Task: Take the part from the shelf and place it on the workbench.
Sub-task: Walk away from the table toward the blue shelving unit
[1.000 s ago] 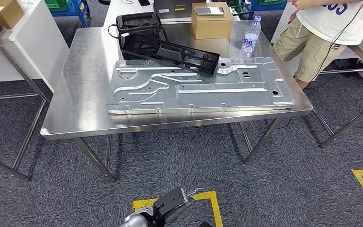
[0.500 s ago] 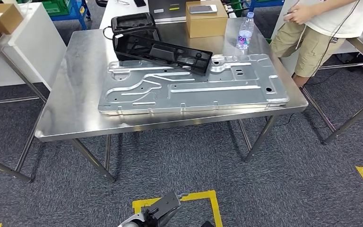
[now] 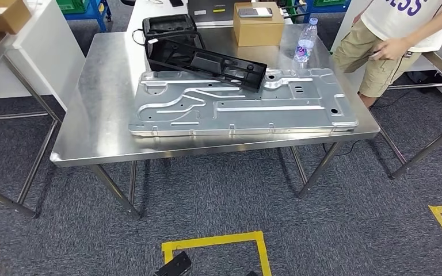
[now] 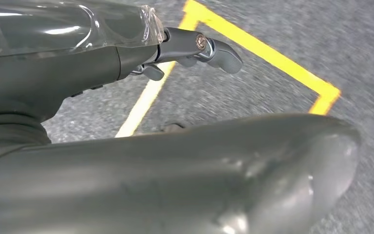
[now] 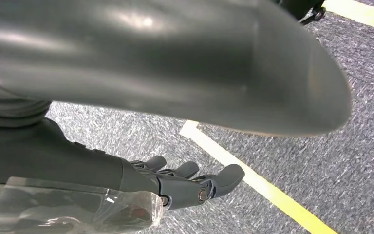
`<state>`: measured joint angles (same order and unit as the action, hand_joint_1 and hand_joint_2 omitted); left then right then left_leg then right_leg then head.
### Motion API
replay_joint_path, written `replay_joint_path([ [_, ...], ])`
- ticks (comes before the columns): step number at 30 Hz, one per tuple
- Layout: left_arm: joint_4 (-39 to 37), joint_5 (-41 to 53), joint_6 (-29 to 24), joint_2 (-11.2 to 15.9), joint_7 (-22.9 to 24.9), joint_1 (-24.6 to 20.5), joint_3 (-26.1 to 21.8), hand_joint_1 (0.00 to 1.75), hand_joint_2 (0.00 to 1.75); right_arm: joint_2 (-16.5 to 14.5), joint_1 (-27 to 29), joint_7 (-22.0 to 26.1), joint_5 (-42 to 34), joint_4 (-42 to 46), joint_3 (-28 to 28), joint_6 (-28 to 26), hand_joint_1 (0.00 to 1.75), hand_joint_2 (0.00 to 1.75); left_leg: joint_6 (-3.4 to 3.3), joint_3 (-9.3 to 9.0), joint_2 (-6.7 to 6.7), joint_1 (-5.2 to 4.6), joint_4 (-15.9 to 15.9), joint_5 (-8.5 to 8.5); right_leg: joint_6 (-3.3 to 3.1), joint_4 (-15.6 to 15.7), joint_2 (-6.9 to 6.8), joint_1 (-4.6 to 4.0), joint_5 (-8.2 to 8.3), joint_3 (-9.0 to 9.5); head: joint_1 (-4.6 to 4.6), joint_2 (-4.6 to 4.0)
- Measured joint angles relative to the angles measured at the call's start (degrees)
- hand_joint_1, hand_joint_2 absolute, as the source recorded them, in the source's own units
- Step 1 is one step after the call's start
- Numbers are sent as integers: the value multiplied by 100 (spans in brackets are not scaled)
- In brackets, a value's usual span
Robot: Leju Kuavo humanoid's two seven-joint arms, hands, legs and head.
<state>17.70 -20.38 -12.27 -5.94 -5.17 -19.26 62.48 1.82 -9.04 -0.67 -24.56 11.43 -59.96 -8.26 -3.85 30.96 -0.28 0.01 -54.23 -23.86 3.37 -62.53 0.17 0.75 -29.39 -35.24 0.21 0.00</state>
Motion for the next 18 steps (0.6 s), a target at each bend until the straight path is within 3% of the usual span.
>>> replay_joint_path([
  [2,-40,-69,-3,100,44,107,-48,0,0,-3,25,14,-7,0,5,0,0,0,-10,4,6,-9,-3,3,22,-764,0,5,-325,-311,11,0],
  [3,-57,-104,-3,154,58,168,-72,0,0,-4,40,19,-11,0,9,0,0,0,-10,3,8,-13,-4,3,27,-917,-1,6,-343,-362,11,0],
  [4,-72,-138,-5,207,68,227,-96,0,0,-6,54,24,-17,0,14,0,0,0,-9,1,7,-14,-6,3,26,-833,-1,8,-252,-302,12,0],
  [5,-84,-173,-8,256,71,279,-122,0,0,-7,61,30,-30,0,21,0,0,0,-7,-4,4,-14,-8,3,21,-531,-1,9,-81,-137,12,0],
  [6,-93,-208,-11,299,73,324,-151,0,0,-7,62,37,-42,0,27,0,0,0,-2,-8,-1,-14,-10,3,11,-96,-1,10,114,92,12,0],
  [8,-113,-297,-19,376,74,396,-212,0,0,-7,54,50,-68,0,37,0,0,0,32,6,-5,-37,-27,5,-25,605,3,-6,340,438,10,0],
  [9,-121,-352,-26,414,79,434,-245,0,0,-7,57,55,-81,0,39,0,0,0,57,20,-5,-44,-34,12,-48,757,7,-18,369,501,8,0],
  [12,-145,-522,-55,517,110,571,-355,0,0,-5,97,60,-120,0,44,0,0,0,144,63,-1,-23,-61,13,-149,800,10,-47,403,477,5,0],
  [14,-165,-593,-73,576,146,668,-425,0,0,-7,113,69,-133,0,47,0,0,0,200,193,0,-3,-364,-227,-226,825,1,-37,450,450,2,0],
  [16,-182,-644,-98,618,187,762,-486,0,0,-8,121,85,-156,0,53,0,0,0,246,492,2,12,-1119,-677,-271,828,-9,-36,486,405,-6,0],
  [18,-204,-703,-129,646,239,859,-541,0,0,-9,139,98,-180,0,70,0,0,0,274,714,2,20,-1757,-945,-284,826,-15,-42,518,358,-9,0],
])
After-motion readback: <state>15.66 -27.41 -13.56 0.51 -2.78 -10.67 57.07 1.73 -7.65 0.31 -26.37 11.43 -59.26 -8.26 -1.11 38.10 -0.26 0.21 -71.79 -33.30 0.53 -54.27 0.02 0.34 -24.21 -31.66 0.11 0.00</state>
